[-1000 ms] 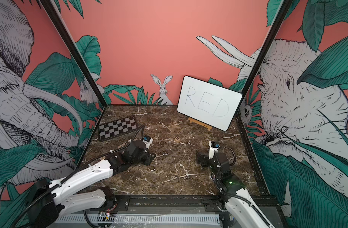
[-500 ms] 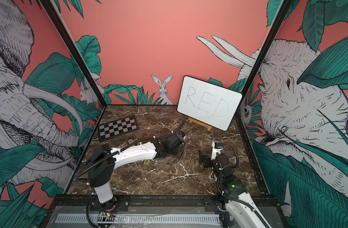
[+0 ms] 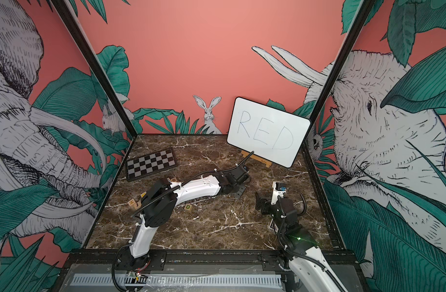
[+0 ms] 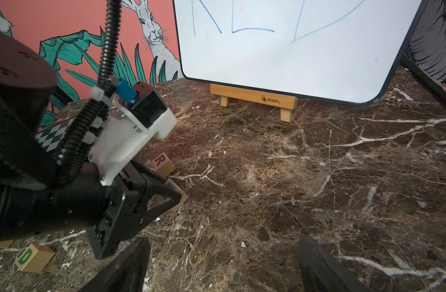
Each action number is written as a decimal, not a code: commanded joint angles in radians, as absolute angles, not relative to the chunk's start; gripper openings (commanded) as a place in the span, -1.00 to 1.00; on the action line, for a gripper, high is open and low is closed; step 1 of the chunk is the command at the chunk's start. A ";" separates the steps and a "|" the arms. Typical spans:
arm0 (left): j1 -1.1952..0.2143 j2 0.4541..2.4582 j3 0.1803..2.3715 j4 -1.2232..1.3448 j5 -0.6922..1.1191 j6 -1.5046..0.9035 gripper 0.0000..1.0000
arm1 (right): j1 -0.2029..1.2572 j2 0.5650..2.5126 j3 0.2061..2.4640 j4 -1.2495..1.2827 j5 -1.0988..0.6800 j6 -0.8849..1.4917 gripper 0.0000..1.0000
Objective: Assemble the uppercase word "red" with letter blocks
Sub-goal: Place the letter block at the center of the board.
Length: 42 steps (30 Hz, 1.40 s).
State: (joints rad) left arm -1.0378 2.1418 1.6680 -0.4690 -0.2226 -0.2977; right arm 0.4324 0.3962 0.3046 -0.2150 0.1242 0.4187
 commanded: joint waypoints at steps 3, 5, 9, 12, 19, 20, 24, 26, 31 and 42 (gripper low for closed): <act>-1.013 2.169 1.702 -0.499 -0.230 -0.270 -0.40 | 0.436 0.387 0.298 -0.204 0.138 0.425 0.81; -1.012 2.178 1.704 -0.496 -0.237 -0.265 -0.40 | 0.436 0.387 0.298 -0.204 0.138 0.425 0.81; -1.002 2.188 1.703 -0.484 -0.236 -0.253 -0.40 | 0.437 0.387 0.299 -0.204 0.136 0.425 0.81; -0.993 2.186 1.696 -0.477 -0.230 -0.250 -0.40 | 0.437 0.388 0.298 -0.203 0.135 0.425 0.82; -0.986 2.188 1.687 -0.454 -0.210 -0.235 -0.39 | 0.436 0.389 0.298 -0.200 0.129 0.425 0.82; -0.985 2.190 1.690 -0.454 -0.211 -0.235 -0.39 | 0.437 0.389 0.298 -0.199 0.128 0.425 0.81; -0.977 2.195 1.690 -0.446 -0.206 -0.234 -0.34 | 0.436 0.391 0.298 -0.199 0.127 0.425 0.82; -0.973 2.197 1.689 -0.444 -0.206 -0.237 -0.31 | 0.437 0.391 0.298 -0.198 0.125 0.425 0.82; -0.966 2.200 1.688 -0.429 -0.181 -0.239 -0.30 | 0.436 0.396 0.298 -0.197 0.121 0.425 0.82; -0.957 2.214 1.692 -0.432 -0.163 -0.235 -0.25 | 0.437 0.397 0.299 -0.198 0.121 0.425 0.82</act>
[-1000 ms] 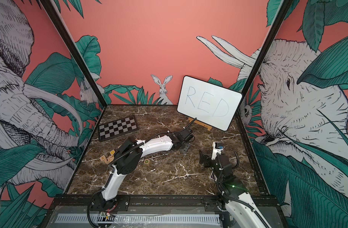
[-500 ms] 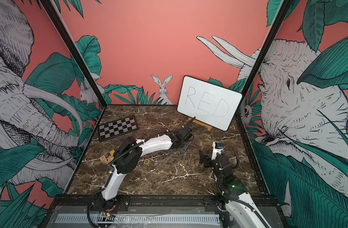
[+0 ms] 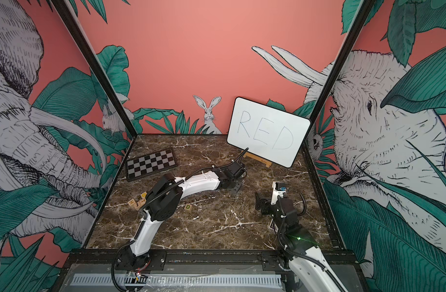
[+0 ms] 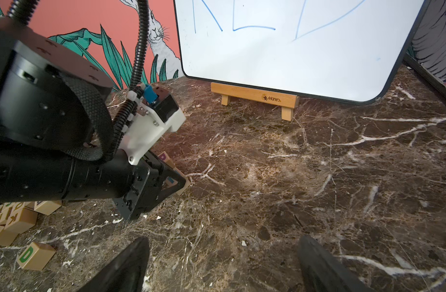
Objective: Assemble the uppercase word "red" with letter blocks
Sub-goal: Place the letter block at the center of the board.
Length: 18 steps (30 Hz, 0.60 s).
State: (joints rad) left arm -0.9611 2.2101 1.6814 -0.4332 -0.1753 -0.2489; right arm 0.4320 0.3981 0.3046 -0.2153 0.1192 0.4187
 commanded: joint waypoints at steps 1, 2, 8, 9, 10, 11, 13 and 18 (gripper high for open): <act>-0.957 2.214 1.693 -0.434 -0.156 -0.233 -0.19 | 0.437 0.397 0.299 -0.196 0.120 0.425 0.82; -0.957 2.212 1.694 -0.437 -0.155 -0.233 -0.15 | 0.437 0.397 0.299 -0.195 0.119 0.425 0.82; -0.957 2.181 1.699 -0.450 -0.135 -0.230 0.00 | 0.437 0.398 0.300 -0.196 0.116 0.425 0.82; -0.957 2.170 1.701 -0.460 -0.130 -0.233 0.01 | 0.436 0.398 0.301 -0.194 0.116 0.425 0.82; -0.956 2.152 1.702 -0.469 -0.124 -0.241 0.03 | 0.436 0.398 0.299 -0.194 0.115 0.424 0.82; -0.957 2.134 1.703 -0.478 -0.119 -0.250 0.04 | 0.437 0.399 0.299 -0.193 0.112 0.424 0.82; -0.957 2.086 1.685 -0.479 -0.098 -0.265 0.04 | 0.437 0.401 0.299 -0.192 0.108 0.423 0.82; -0.957 1.921 1.576 -0.482 -0.085 -0.300 0.00 | 0.436 0.405 0.299 -0.189 0.105 0.423 0.82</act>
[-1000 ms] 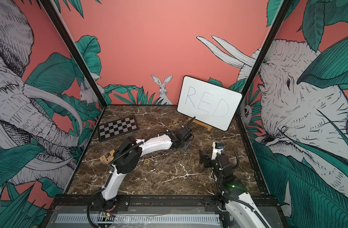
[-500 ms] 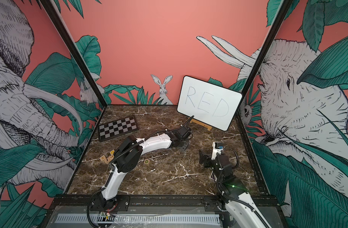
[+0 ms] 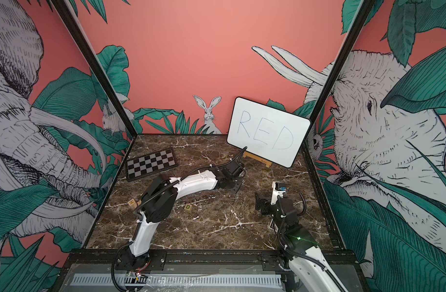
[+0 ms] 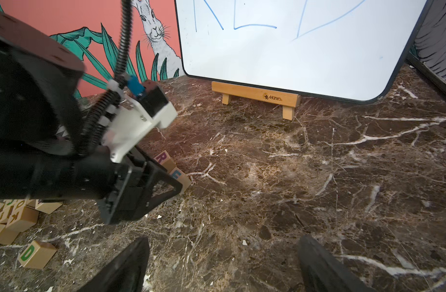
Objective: Assemble the uppercase word "red" with letter blocks
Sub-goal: Place the letter block at the center of the board, then pick up the letter block from the center of the board.
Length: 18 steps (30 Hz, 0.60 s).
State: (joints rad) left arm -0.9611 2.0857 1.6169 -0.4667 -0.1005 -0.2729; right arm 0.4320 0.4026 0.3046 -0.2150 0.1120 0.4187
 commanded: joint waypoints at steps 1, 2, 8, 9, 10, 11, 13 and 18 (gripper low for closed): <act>-0.957 1.886 1.547 -0.488 -0.097 -0.306 -0.01 | 0.436 0.405 0.298 -0.187 0.103 0.423 0.82; -0.958 1.845 1.510 -0.495 -0.113 -0.319 -0.03 | 0.436 0.406 0.299 -0.187 0.101 0.424 0.82; -0.954 1.556 1.226 -0.497 -0.292 -0.397 -0.07 | 0.436 0.409 0.298 -0.187 0.101 0.423 0.82; -0.951 1.499 1.166 -0.495 -0.343 -0.412 -0.07 | 0.437 0.411 0.299 -0.186 0.102 0.424 0.82; -0.947 1.452 1.121 -0.495 -0.383 -0.426 -0.06 | 0.436 0.412 0.298 -0.186 0.103 0.422 0.82; -0.939 1.392 1.057 -0.493 -0.433 -0.438 -0.06 | 0.436 0.414 0.296 -0.184 0.105 0.423 0.83; -0.917 1.286 0.945 -0.490 -0.514 -0.464 -0.03 | 0.436 0.419 0.295 -0.178 0.104 0.422 0.83; -0.849 1.048 0.707 -0.487 -0.605 -0.573 0.05 | 0.437 0.442 0.299 -0.174 0.102 0.422 0.82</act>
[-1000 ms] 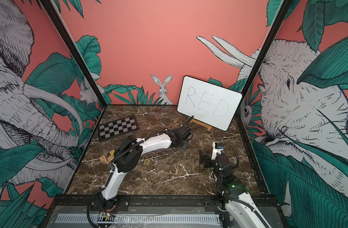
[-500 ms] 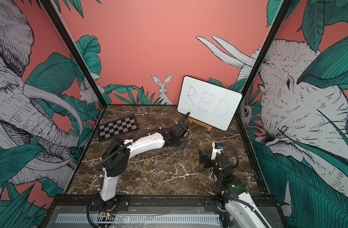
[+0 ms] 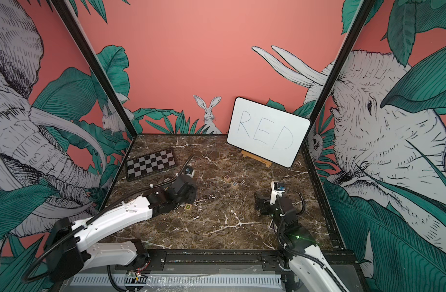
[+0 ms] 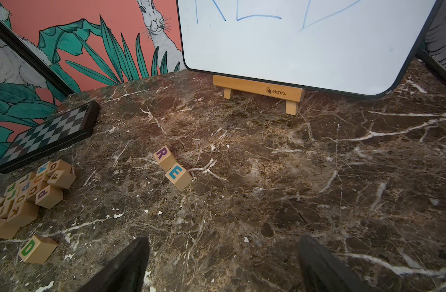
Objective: Assemble the uppercase word "red" with letter blocks
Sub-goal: Pick up the letter block from the center of the board.
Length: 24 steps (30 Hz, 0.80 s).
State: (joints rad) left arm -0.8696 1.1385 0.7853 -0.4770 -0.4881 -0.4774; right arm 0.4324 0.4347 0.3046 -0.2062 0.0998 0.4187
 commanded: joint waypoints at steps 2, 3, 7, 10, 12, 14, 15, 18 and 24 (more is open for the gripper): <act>-0.844 0.980 0.641 -0.476 -0.614 -0.603 0.11 | 0.436 0.443 0.299 -0.174 0.103 0.422 0.82; -0.842 0.953 0.613 -0.466 -0.614 -0.618 0.14 | 0.437 0.443 0.298 -0.174 0.104 0.422 0.82; -0.841 0.910 0.565 -0.457 -0.602 -0.654 0.17 | 0.436 0.439 0.296 -0.174 0.106 0.422 0.82; -0.841 0.928 0.573 -0.466 -0.585 -0.666 0.17 | 0.436 0.438 0.296 -0.174 0.108 0.422 0.82; -0.841 0.953 0.586 -0.478 -0.558 -0.662 0.17 | 0.437 0.439 0.296 -0.175 0.109 0.422 0.82; -0.841 0.984 0.599 -0.496 -0.521 -0.643 0.17 | 0.437 0.436 0.297 -0.178 0.112 0.422 0.82; -0.841 1.001 0.608 -0.514 -0.510 -0.641 0.17 | 0.436 0.435 0.296 -0.179 0.113 0.422 0.82; -0.841 1.035 0.618 -0.528 -0.423 -0.620 0.17 | 0.436 0.434 0.297 -0.178 0.111 0.422 0.82; -0.842 1.059 0.608 -0.426 -0.129 -0.526 0.15 | 0.436 0.434 0.296 -0.178 0.110 0.422 0.82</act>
State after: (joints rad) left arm -0.8413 1.0649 0.5903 -0.4366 -0.2340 -0.5549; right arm 0.4320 0.4419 0.3046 -0.2066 0.0978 0.4187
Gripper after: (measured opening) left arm 0.574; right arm 0.911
